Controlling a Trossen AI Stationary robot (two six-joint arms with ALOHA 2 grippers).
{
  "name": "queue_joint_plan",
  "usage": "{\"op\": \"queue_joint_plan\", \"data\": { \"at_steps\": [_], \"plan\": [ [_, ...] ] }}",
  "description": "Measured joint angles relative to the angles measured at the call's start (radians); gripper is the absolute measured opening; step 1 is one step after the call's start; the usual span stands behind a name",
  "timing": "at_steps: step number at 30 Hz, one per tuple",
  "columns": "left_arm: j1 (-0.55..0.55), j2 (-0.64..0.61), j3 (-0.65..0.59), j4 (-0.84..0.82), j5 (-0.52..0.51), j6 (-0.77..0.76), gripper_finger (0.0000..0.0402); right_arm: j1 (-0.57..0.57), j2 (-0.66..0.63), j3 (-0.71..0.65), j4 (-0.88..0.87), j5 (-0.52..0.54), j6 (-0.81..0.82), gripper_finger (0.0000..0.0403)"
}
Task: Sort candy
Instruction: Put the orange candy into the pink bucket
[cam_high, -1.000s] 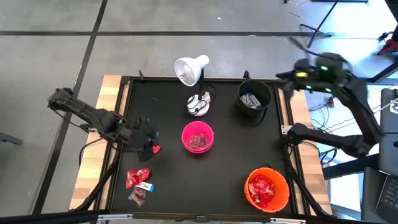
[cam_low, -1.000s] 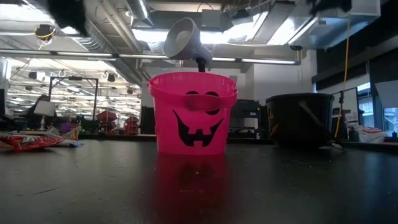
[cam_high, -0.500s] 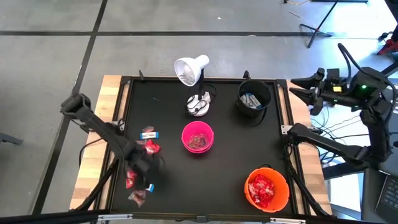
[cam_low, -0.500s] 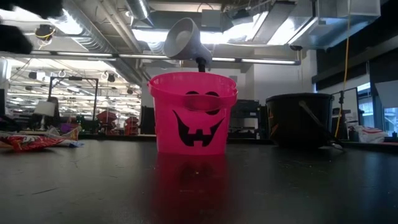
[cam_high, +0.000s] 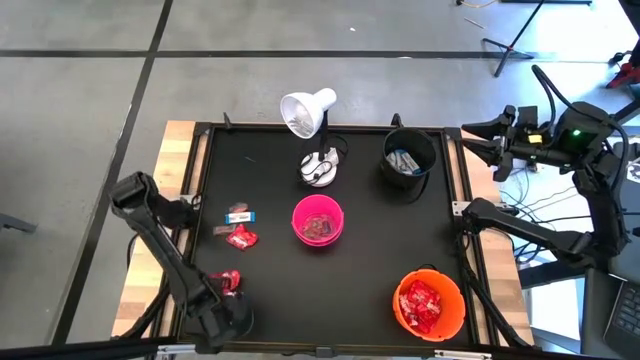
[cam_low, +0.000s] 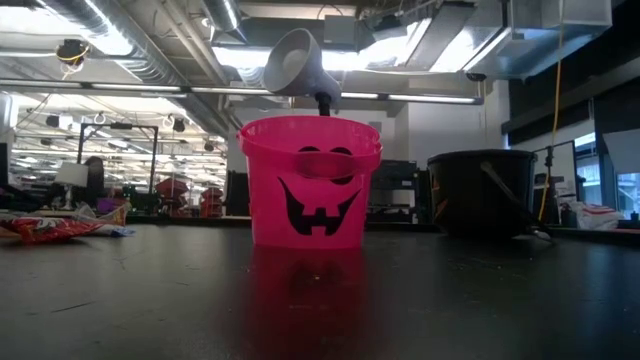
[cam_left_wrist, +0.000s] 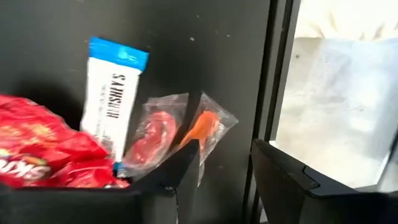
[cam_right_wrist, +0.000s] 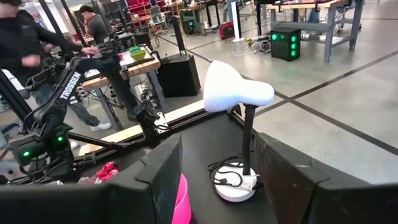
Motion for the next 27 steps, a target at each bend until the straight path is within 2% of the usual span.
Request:
{"op": "queue_joint_plan", "data": {
  "at_steps": [6,13,17,22,27],
  "plan": [
    [-0.03,0.088,0.033,0.006,0.0,0.008,0.0134,0.0,0.005,0.0,0.002,0.0,0.004,0.0198],
    [-0.031,0.177,0.033,0.004,0.058,0.058,0.0106,0.0,0.006,0.0,0.002,-0.001,0.011,0.0198],
    [-0.025,0.185,0.033,-0.002,0.048,0.059,0.0075,0.0,0.006,0.0,0.002,-0.011,0.023,0.0198],
    [-0.001,0.183,0.033,-0.003,0.042,0.06,0.0011,0.0,0.006,0.0,0.002,-0.011,0.024,0.0198],
    [0.02,0.176,0.033,-0.007,0.048,0.066,0.0001,0.0,0.006,0.0,0.002,-0.011,0.024,0.0198]
  ]
}}
